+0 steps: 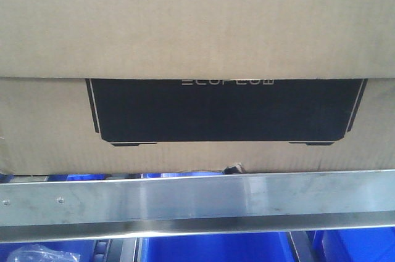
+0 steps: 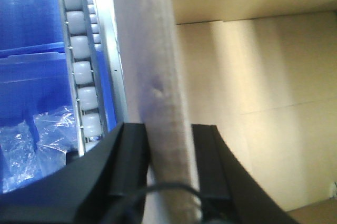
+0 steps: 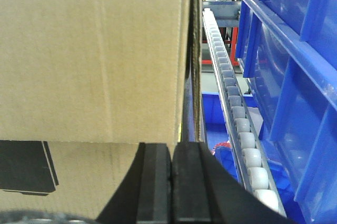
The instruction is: Grab box from left shelf to table start
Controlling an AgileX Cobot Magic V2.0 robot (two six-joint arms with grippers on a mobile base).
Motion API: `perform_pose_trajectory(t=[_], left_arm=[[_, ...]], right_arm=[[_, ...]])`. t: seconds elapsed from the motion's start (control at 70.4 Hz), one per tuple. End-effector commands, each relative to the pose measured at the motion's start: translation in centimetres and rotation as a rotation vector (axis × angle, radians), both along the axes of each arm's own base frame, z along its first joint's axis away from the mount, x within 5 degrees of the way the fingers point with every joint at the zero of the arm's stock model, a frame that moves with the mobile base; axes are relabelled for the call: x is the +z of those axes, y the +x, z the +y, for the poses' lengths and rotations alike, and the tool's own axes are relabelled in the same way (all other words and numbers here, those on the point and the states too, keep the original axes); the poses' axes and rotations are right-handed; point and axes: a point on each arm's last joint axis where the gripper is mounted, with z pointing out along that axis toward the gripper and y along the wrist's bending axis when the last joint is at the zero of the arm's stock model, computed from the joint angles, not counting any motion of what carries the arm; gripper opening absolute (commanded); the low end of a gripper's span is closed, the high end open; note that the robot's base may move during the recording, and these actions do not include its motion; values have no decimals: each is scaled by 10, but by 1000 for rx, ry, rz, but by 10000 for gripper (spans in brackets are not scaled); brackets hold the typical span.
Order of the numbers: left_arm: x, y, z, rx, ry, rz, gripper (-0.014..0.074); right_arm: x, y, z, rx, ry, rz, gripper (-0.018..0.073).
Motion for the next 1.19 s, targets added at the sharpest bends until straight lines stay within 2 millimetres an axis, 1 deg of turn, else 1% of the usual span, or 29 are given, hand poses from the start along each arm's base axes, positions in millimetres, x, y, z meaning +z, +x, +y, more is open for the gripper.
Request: perform_pose_trajectory(t=[0.0,0.128,0.213,0.284,0.341,0.355,0.384,0.455,0.526,0.54,0.582,0.597,0.611,0.625,0.682,0.739,0.767,0.937,1.179], left_arm=[[24,-6,-7,-15,-120,-94,-96],[24,-6,-7,-14,-121,-96,-96],[24,-6,-7,-14,-121,-96,-96],[24,-6,-7,-14,-121,-96,-96],[24,-6,-7,-14,-121,-96,-96],[24,-6,-7,-14,-121,-96,-96],[24,-6,-7,-14,-121,-96,-96],[24,-6,-7,-14,-121,-96,-96],[24,-6,-7,-14,-121,-96,-96],[24,-6,-7,-14,-121,-96,-96],[24,-6,-7,-14,-121,-96,-96],[24,-6,-7,-14,-121,-96,-96],[24,-6,-7,-14,-121,-96,-96],[24,-6,-7,-14,-121,-96,-96],[24,-6,-7,-14,-121,-96,-96],[24,-6,-7,-14,-123,-95,-96],[25,-6,-7,-14,-126,-94,-96],[25,-7,-8,-15,-132,-93,-96],[27,-5,-8,-7,-139,-122,-97]], right_arm=[[16,-3,0,0,-7,-124,57],[19,-4,0,2,14,-142,57],[28,-6,0,4,47,-168,57],[44,-9,-1,5,49,-197,57],[62,-15,-1,6,51,-228,57],[64,-15,-1,6,50,-225,57],[75,-19,-1,7,51,-241,57],[95,-24,-2,6,44,-227,64],[112,-26,-2,4,35,-188,130],[118,-27,-2,4,35,-189,151],[126,-25,-2,4,33,-166,226],[131,-24,-2,4,33,-162,269],[134,-25,-2,4,33,-163,284],[137,-23,-2,4,32,-150,328],[150,-17,-1,3,30,-130,453],[159,-10,-1,3,28,-103,531],[163,-7,0,3,27,-86,554],[184,24,2,1,15,64,559],[229,74,6,-2,-2,284,559]])
